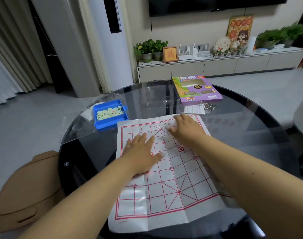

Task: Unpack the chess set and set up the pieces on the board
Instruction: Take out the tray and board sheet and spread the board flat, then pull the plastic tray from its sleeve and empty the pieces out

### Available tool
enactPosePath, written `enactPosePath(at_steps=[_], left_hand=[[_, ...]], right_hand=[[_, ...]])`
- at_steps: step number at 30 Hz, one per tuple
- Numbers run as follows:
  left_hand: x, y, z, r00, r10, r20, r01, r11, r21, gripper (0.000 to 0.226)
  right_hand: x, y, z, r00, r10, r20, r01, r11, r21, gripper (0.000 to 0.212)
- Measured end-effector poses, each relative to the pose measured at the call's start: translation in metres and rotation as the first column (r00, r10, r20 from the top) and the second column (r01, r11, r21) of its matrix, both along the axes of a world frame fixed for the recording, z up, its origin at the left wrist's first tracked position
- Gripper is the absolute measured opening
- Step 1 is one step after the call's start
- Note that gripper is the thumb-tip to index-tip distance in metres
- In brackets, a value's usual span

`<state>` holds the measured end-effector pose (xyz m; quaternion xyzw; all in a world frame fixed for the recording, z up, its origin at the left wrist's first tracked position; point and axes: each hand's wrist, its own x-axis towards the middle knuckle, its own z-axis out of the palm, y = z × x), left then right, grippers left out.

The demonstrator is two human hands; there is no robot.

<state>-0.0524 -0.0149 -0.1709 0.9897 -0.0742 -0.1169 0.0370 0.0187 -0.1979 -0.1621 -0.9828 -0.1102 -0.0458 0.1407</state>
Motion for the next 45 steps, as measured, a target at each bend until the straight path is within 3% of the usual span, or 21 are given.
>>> enactPosePath(at_steps=[5,15,21,23,24,27,30,33,35,38,40,43,45], left_hand=[[0.003,0.011,-0.007,0.997,-0.031,0.064,0.03,0.999,0.024,0.079],[0.004,0.01,-0.012,0.998,-0.015,0.068,0.014,1.0,0.007,0.08],[0.005,0.019,0.012,0.976,0.156,0.153,-0.103,0.946,-0.307,0.075],[0.004,0.029,0.026,0.935,0.335,0.114,-0.234,0.827,-0.512,0.065],[0.005,0.037,0.032,0.9,0.431,0.061,-0.301,0.717,-0.629,0.059],[0.002,0.06,0.04,0.759,0.638,-0.133,-0.38,0.268,-0.885,0.047],[0.002,0.083,0.031,0.66,0.679,-0.32,-0.367,-0.08,-0.927,0.058],[0.001,0.099,0.025,0.65,0.572,-0.499,-0.335,-0.374,-0.865,0.066],[0.002,0.108,0.024,0.66,0.477,-0.581,-0.314,-0.528,-0.789,0.069],[0.005,0.12,0.022,0.668,0.389,-0.634,-0.285,-0.654,-0.701,0.072],[0.006,0.127,0.02,0.675,0.354,-0.648,-0.279,-0.69,-0.668,0.073],[0.009,0.133,0.019,0.675,0.334,-0.658,-0.26,-0.727,-0.635,0.073],[0.011,0.135,0.017,0.669,0.335,-0.663,-0.246,-0.743,-0.623,0.072]], right_hand=[[-0.002,-0.008,-0.03,0.993,0.051,-0.11,-0.07,0.983,-0.172,0.077],[0.004,-0.013,-0.025,0.984,0.008,-0.18,-0.052,0.969,-0.243,0.083],[0.006,0.023,-0.006,0.998,0.037,-0.051,-0.046,0.98,-0.194,0.082],[0.009,0.045,0.0,0.998,0.069,0.006,-0.068,0.99,-0.122,0.077],[0.011,0.057,0.003,0.996,0.082,0.027,-0.079,0.994,-0.08,0.073],[0.02,0.095,0.011,0.991,0.136,0.018,-0.137,0.99,0.035,0.063],[0.032,0.13,0.018,0.98,0.176,-0.091,-0.165,0.979,0.119,0.055],[0.044,0.157,0.027,0.965,0.201,-0.17,-0.171,0.97,0.175,0.049],[0.05,0.171,0.033,0.955,0.18,-0.237,-0.154,0.98,0.125,0.046],[0.057,0.183,0.039,0.965,0.103,-0.241,-0.088,0.994,0.07,0.043],[0.065,0.188,0.038,0.979,0.093,-0.182,-0.089,0.996,0.029,0.041],[0.073,0.193,0.045,0.988,0.091,-0.122,-0.074,0.988,0.137,0.027],[0.074,0.199,0.056,0.991,0.124,-0.052,-0.117,0.986,0.122,0.026]])
